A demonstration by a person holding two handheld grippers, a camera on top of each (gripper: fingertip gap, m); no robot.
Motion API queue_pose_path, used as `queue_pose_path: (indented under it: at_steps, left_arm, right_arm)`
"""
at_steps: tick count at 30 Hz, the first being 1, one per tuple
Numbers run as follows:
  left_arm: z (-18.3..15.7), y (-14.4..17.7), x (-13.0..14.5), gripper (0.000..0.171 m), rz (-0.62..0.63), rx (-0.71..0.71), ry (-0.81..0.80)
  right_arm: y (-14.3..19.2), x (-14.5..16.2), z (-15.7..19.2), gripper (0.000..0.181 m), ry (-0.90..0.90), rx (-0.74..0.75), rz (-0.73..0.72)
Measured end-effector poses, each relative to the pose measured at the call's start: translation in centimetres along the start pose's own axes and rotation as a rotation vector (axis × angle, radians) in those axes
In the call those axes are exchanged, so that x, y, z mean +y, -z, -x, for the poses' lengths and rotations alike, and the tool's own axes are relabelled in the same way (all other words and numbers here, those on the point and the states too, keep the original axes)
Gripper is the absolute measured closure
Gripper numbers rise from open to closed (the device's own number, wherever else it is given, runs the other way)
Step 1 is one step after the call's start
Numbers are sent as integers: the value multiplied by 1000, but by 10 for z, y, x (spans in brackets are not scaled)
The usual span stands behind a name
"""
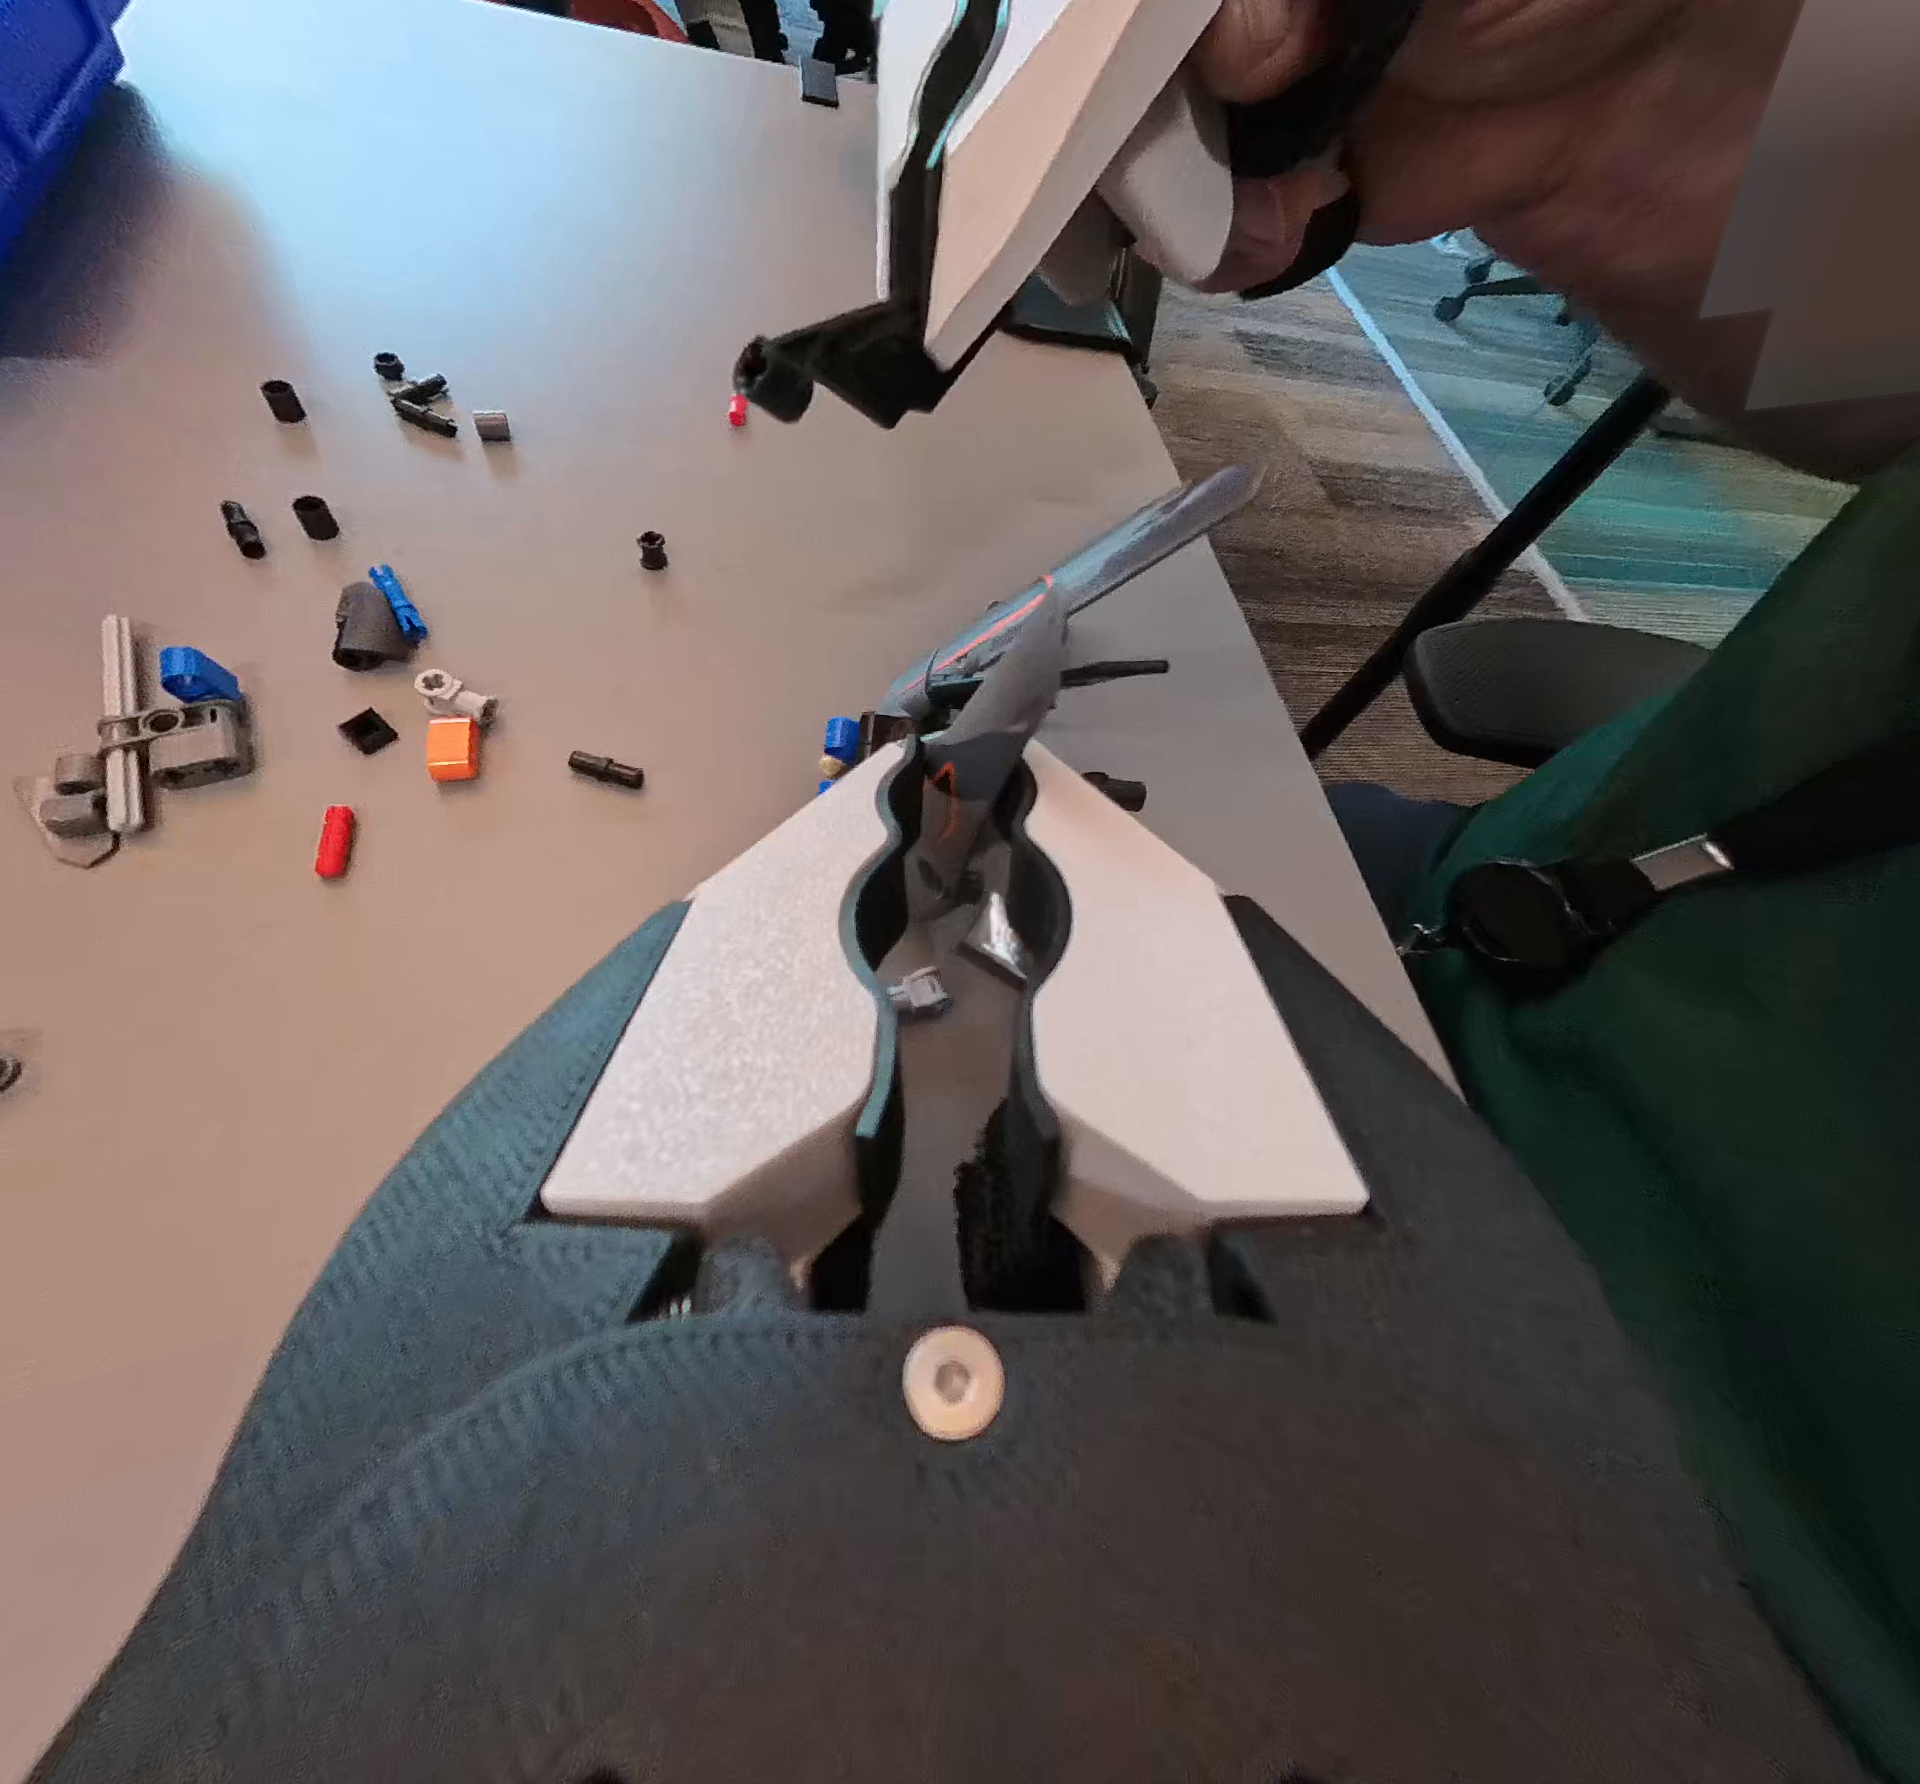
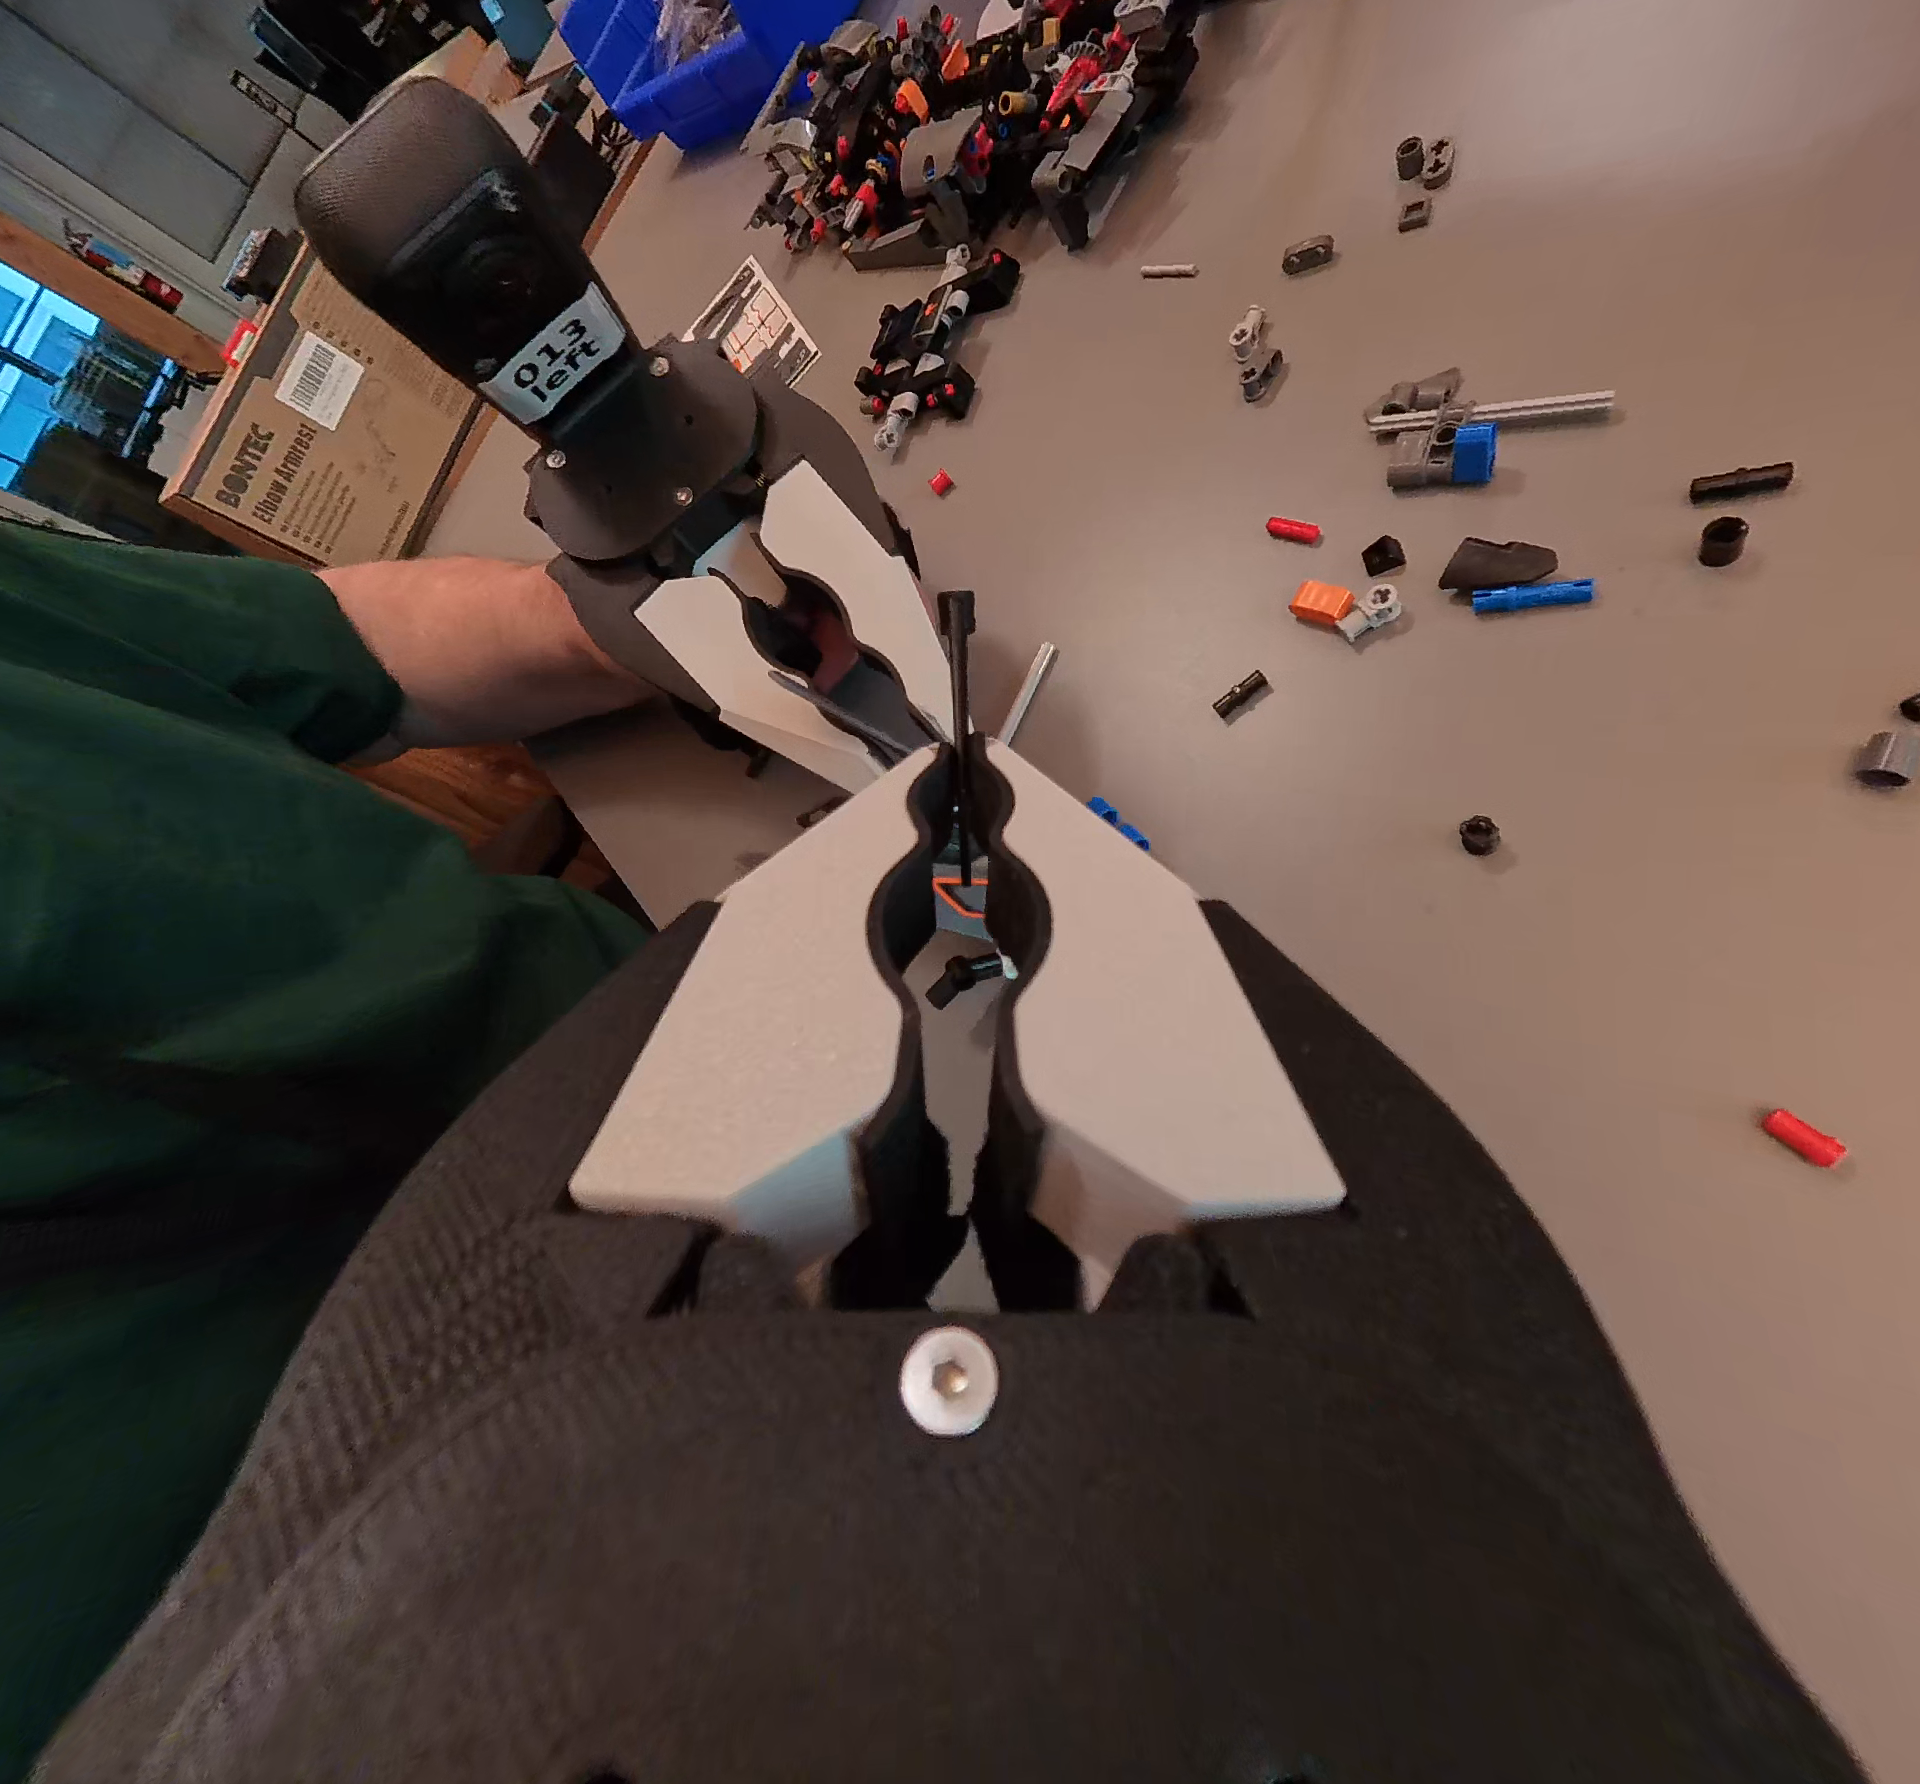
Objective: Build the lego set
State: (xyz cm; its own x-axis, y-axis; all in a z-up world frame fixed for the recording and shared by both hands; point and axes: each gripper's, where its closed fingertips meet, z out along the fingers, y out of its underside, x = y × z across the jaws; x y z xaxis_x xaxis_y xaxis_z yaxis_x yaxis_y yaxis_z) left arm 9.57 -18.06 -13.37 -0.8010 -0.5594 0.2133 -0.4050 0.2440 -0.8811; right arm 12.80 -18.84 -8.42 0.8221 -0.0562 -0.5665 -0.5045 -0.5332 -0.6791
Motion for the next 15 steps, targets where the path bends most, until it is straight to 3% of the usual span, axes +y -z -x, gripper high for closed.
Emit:
queue_pose_path:
  at_steps: [8,15]
  left_arm:
    - [3,-2,-5,163,115,-145,-238]
    - [6,-10,-17,163,272,-358,-582]
  right_arm:
    - [1,9,-2,181,5,23,26]
    - [12,8,1,181,19,51,2]
